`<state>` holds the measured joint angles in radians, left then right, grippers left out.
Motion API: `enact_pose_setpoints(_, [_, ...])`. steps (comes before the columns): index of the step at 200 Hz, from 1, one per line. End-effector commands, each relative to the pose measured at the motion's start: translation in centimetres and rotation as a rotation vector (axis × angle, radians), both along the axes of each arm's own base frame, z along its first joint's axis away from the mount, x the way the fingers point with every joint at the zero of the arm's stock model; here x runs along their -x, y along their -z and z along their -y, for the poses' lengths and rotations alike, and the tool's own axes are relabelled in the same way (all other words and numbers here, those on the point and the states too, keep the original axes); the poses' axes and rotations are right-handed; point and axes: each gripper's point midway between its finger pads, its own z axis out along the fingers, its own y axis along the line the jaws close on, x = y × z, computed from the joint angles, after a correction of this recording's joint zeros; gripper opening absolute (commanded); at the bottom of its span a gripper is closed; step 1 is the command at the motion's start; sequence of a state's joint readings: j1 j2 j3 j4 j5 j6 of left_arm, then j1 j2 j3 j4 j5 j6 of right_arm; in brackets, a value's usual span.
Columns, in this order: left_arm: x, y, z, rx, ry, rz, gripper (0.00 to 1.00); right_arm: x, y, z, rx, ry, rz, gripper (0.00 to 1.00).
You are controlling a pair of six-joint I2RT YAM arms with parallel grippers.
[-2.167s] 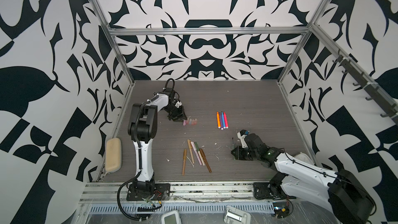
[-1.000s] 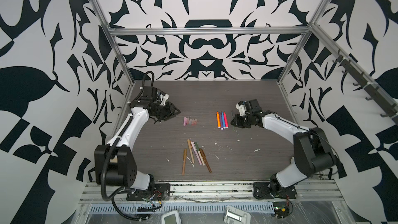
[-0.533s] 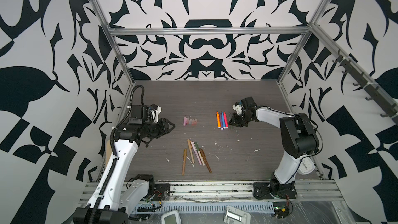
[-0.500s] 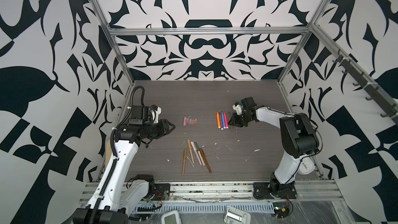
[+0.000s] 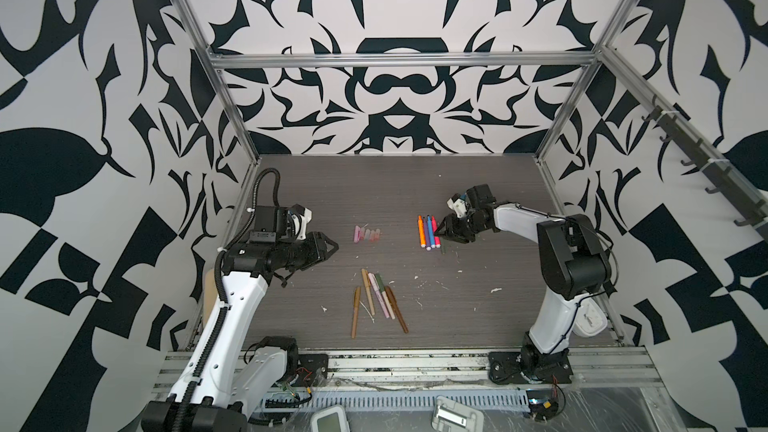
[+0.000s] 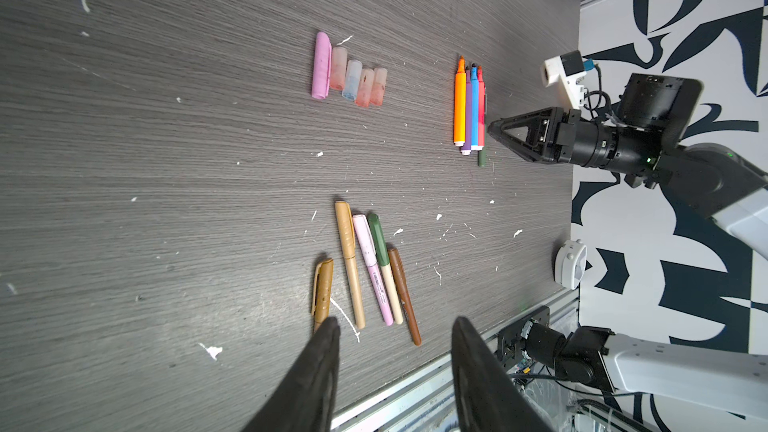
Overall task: Open the pen caps
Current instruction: 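Lay the uncapped green pen beside the pink marker and open the right gripper, then move the right gripper to the pen pile and grasp the brown pen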
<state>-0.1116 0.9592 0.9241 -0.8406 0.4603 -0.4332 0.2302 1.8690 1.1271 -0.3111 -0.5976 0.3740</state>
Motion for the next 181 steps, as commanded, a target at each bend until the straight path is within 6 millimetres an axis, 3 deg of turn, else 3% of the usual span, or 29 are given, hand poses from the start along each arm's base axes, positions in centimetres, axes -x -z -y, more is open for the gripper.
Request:
enact_pose_setpoints(1, [0.3,0.2,0.1,0.002,0.006,-0.005,0.47,-1.3,-1.5,-0.6,-0.041,0.003,0.033,0.47])
enact_pose_setpoints(56, [0.3,0.4,0.0,-0.001,0.004,-0.007,0.47,-1.7,-1.3,-0.7,-0.046,0.01,0.027,0.47])
enact_pose_setpoints(106, [0.2,0.5,-0.1,-0.004,0.0,-0.01,0.47,-1.2,-3.9,-0.5,-0.052,0.001,0.083,0.47])
enact_pose_setpoints(148, [0.2,0.6,-0.1,-0.008,-0.005,-0.011,0.46,1.7,-5.8,0.4,-0.041,0.008,0.103,0.47])
enact_pose_setpoints(181, [0.2,0.6,-0.2,-0.009,-0.011,-0.009,0.46,6.2,-5.6,0.4,-0.045,0.023,0.085,0.45])
